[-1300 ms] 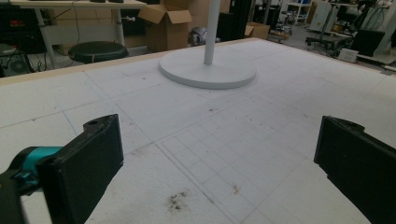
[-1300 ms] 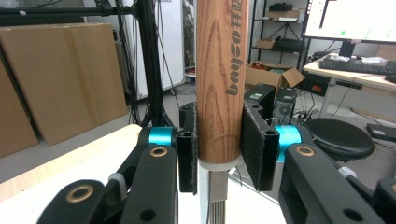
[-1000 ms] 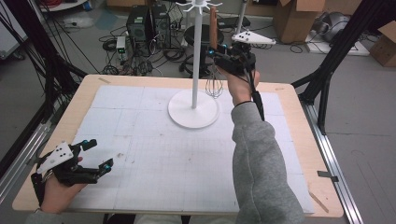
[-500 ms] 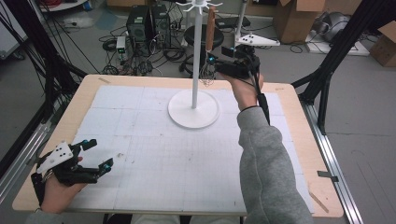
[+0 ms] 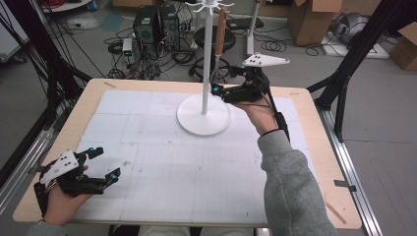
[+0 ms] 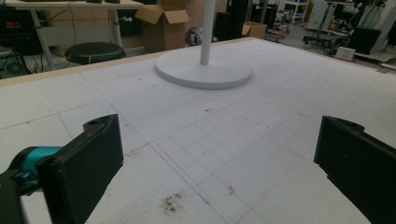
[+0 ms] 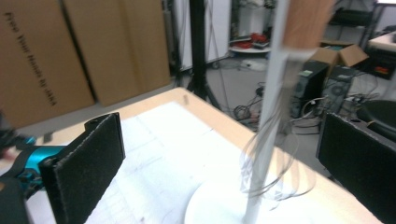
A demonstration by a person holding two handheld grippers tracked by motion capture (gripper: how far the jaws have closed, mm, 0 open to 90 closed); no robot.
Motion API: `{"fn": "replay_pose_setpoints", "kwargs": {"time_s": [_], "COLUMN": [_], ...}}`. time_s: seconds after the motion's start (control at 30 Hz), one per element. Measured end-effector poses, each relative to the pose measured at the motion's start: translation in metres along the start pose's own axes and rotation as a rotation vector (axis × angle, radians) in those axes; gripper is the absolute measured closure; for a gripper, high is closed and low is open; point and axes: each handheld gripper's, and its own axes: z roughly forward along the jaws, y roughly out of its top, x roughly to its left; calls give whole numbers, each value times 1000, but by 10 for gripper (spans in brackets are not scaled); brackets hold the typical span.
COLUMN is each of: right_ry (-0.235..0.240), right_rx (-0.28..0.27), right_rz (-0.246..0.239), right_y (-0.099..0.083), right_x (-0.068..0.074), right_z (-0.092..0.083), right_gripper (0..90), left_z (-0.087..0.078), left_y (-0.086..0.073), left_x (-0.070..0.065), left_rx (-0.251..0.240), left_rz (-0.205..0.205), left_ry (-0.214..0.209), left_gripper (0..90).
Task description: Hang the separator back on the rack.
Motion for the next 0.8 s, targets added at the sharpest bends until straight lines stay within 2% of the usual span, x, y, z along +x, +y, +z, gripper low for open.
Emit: {"fn": "replay_pose_setpoints", "kwargs": {"time_s": [0.13,0.33,0.63,0.8], "right_ry": [10,-1,-6,2], "right_rx": [2,-4,-1,6], "right_rz": [8,14,54,61], "right_y": [-18,-44,-82,-96], "right_x": [2,0,-5,-4], "right_z": [-5,-15,-30,-34], "right_gripper": [3,3,4,3], "left_z": [0,4,7,9], "left_y": [0,0,1,0], "left_x": [0,0,0,0], "left_rx": [-2,5,10,15], "left_rz": [1,2,5,6], "left_ry": [-1,-9,-15,-18], "left_gripper": [18,18,18,18]}}
